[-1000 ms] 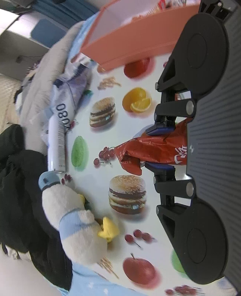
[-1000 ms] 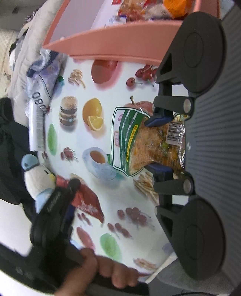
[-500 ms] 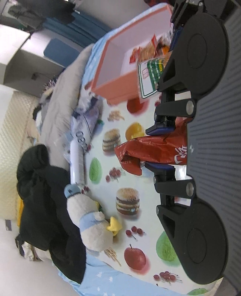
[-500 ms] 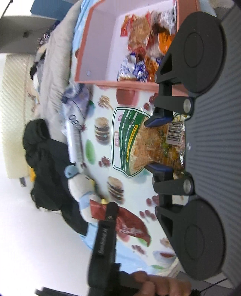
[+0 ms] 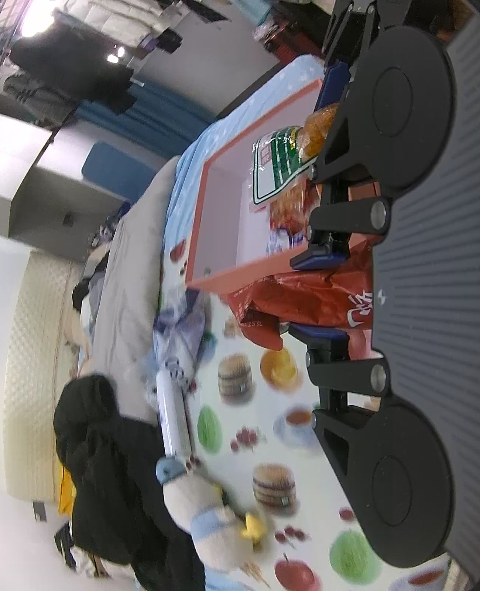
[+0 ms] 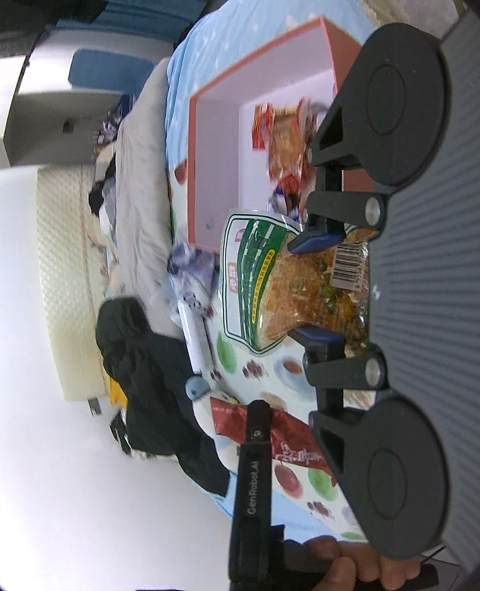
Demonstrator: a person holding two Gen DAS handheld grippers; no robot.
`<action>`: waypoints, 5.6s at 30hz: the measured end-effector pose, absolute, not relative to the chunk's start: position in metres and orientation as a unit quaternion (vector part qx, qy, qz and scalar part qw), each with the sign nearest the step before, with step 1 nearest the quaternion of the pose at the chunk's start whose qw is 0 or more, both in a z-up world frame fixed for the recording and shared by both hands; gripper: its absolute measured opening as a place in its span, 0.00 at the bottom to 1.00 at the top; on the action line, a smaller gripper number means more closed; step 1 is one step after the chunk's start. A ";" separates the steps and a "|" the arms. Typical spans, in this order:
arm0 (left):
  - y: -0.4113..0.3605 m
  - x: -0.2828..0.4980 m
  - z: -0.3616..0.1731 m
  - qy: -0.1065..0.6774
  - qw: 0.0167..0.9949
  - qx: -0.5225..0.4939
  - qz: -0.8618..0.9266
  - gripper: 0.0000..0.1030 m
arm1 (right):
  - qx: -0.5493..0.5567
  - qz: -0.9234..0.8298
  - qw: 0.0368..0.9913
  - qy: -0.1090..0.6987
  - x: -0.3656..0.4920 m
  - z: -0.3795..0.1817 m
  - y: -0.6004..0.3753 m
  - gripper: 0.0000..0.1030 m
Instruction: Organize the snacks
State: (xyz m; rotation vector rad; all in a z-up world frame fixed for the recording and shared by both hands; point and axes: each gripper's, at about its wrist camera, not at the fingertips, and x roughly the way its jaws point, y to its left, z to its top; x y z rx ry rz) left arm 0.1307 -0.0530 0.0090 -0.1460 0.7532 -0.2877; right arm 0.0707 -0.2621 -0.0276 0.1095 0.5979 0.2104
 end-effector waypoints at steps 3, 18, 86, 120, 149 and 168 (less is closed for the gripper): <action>-0.076 0.142 0.010 0.366 0.915 -0.070 -0.155 0.35 | 0.061 0.085 0.950 0.293 0.074 -0.027 -0.283 0.44; -0.183 0.267 -0.018 0.403 0.890 -0.044 -0.210 0.35 | 0.085 0.023 0.949 0.304 0.166 -0.041 -0.373 0.44; -0.131 0.114 0.084 0.329 0.909 -0.072 -0.246 0.57 | 0.136 -0.024 0.961 0.239 0.056 0.017 -0.366 0.67; -0.136 0.076 0.035 0.341 0.915 -0.025 -0.212 0.65 | 0.135 -0.025 0.962 0.235 0.015 -0.032 -0.369 0.67; -0.123 0.069 0.045 0.330 0.922 -0.024 -0.200 0.95 | 0.126 -0.010 0.964 0.233 0.015 -0.025 -0.360 0.89; -0.121 0.068 0.050 0.344 0.921 -0.020 -0.185 0.99 | 0.108 -0.019 0.967 0.232 0.017 -0.020 -0.353 1.00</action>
